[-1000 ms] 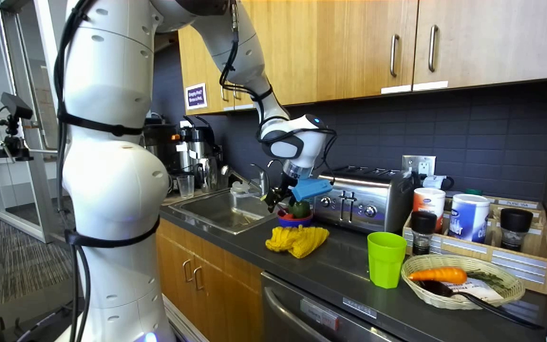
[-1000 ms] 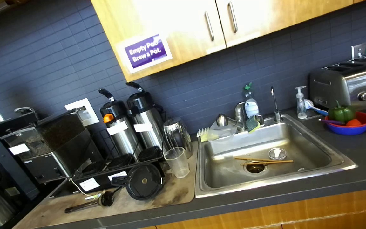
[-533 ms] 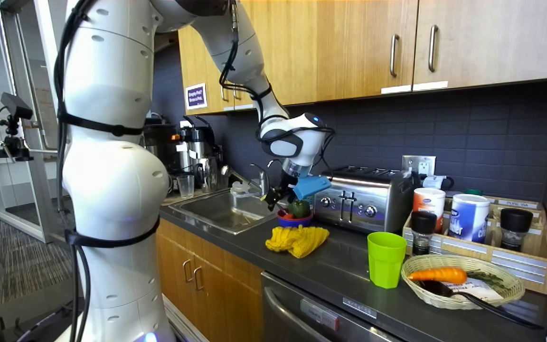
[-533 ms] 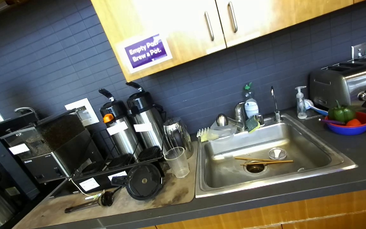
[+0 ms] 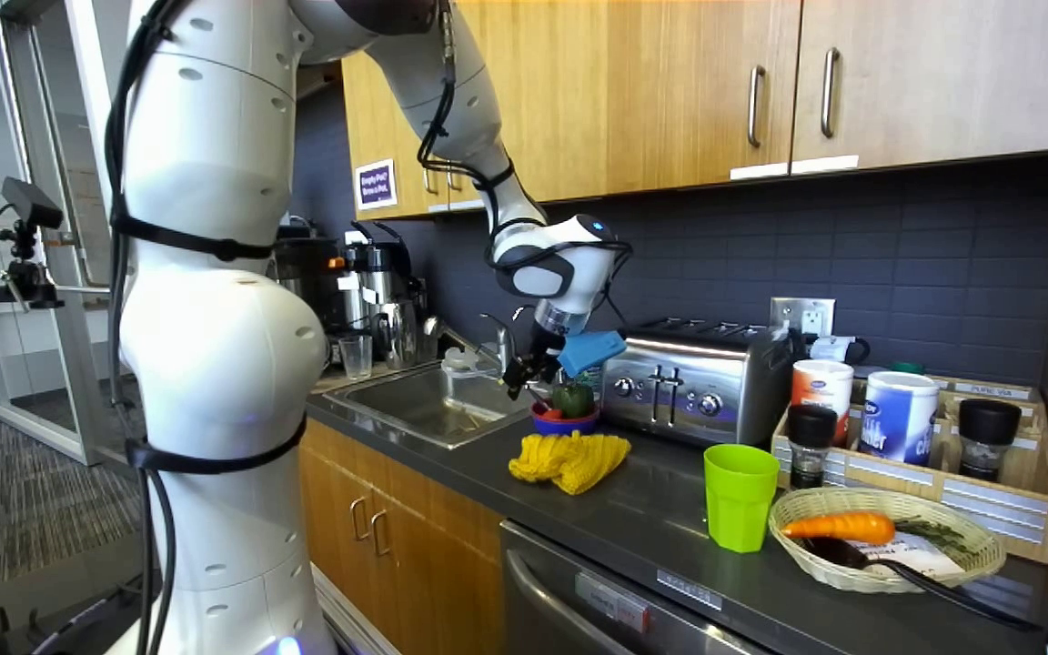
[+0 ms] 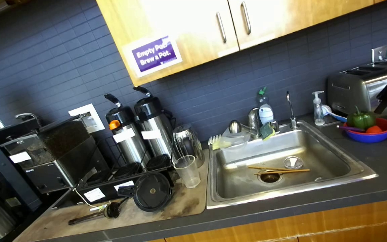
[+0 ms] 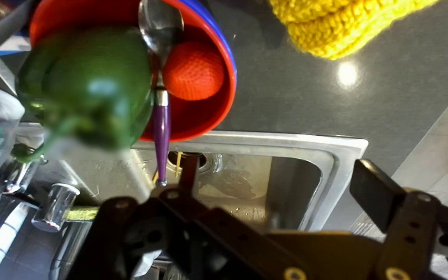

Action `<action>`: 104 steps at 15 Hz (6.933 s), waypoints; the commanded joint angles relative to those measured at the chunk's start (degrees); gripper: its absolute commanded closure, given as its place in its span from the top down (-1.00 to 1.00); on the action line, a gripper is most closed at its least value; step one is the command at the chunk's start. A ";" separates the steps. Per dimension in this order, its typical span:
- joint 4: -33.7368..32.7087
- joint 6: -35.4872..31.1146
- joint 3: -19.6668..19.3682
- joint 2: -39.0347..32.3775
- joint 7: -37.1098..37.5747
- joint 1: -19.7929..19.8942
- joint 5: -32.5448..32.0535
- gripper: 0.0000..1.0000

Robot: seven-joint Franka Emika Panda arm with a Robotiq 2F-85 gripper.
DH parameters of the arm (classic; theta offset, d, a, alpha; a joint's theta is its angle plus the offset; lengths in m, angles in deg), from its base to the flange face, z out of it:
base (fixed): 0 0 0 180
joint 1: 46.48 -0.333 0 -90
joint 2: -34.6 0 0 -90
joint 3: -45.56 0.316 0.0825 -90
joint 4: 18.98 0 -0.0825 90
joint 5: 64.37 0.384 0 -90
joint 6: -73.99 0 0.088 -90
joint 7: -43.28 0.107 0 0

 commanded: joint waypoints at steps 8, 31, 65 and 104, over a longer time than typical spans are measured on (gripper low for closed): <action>-4.30 -0.69 1.93 -3.80 -3.95 -0.95 1.67 1.00; -10.95 -5.57 5.68 -11.71 -7.99 -2.36 7.61 1.00; -15.32 -4.71 5.63 -14.78 -8.83 -2.65 4.90 1.00; -20.08 -6.34 6.16 -15.19 -9.46 -1.39 3.65 -0.93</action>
